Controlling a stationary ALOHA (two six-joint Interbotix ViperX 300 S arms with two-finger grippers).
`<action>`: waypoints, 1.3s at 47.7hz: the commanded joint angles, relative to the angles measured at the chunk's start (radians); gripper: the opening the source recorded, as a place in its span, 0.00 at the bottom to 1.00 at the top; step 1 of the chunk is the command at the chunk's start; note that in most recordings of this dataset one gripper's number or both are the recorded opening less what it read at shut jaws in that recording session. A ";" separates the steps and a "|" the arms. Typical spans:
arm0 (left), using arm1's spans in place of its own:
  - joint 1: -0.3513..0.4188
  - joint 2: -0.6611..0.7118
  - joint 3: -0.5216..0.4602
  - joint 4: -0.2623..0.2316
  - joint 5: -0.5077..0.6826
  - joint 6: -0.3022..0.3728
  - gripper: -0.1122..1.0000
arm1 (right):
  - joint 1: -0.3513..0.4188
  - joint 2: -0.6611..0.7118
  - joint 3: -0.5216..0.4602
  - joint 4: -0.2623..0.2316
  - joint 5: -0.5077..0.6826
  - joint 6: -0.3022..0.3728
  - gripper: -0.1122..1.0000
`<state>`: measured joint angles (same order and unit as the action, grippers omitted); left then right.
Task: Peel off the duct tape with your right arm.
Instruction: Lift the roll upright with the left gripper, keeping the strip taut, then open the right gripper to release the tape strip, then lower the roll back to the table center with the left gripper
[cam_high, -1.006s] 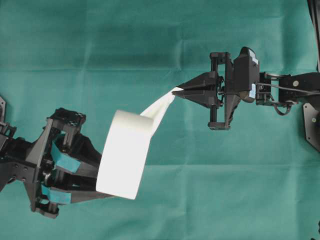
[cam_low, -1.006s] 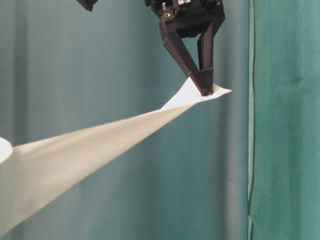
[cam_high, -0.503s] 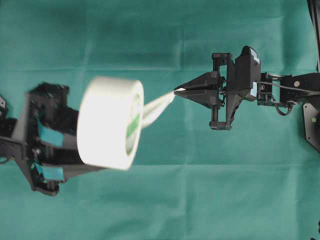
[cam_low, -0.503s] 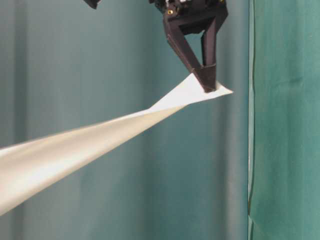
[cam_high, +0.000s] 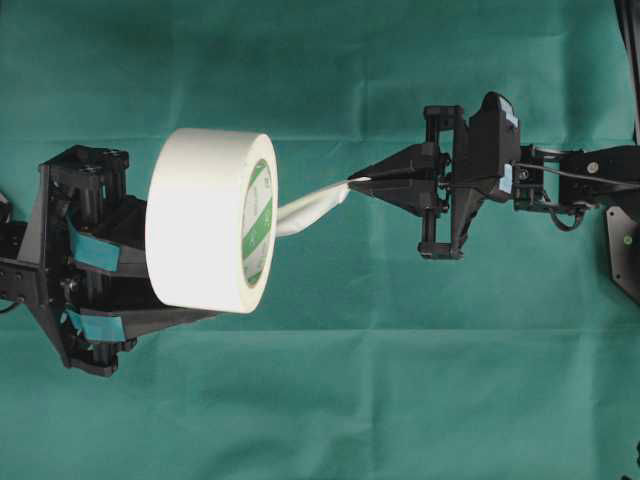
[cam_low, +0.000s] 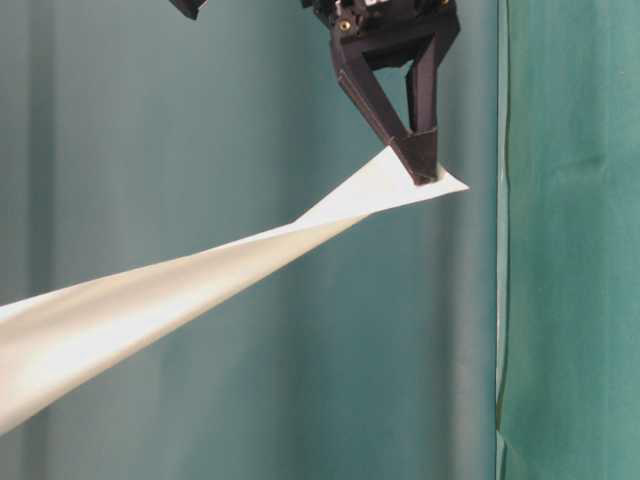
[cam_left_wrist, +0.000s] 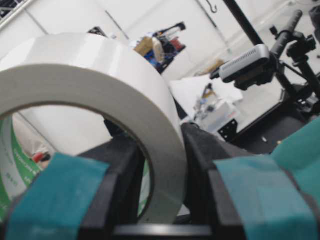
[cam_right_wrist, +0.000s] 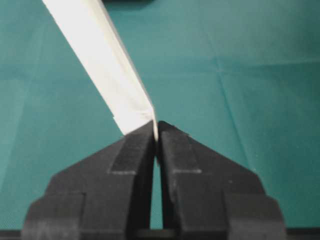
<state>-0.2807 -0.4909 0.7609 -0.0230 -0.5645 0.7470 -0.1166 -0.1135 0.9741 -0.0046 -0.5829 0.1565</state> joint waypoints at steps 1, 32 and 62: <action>-0.009 -0.040 -0.018 0.005 -0.034 0.002 0.28 | -0.025 -0.002 0.005 0.006 0.011 0.002 0.02; -0.025 -0.040 -0.017 0.005 -0.035 0.002 0.28 | -0.025 -0.002 -0.009 0.005 0.012 0.006 0.05; -0.023 -0.046 -0.006 0.005 -0.034 0.002 0.28 | -0.025 -0.005 -0.006 0.003 0.012 0.005 0.80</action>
<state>-0.3037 -0.5200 0.7685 -0.0215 -0.5844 0.7455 -0.1427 -0.1043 0.9741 -0.0031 -0.5660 0.1611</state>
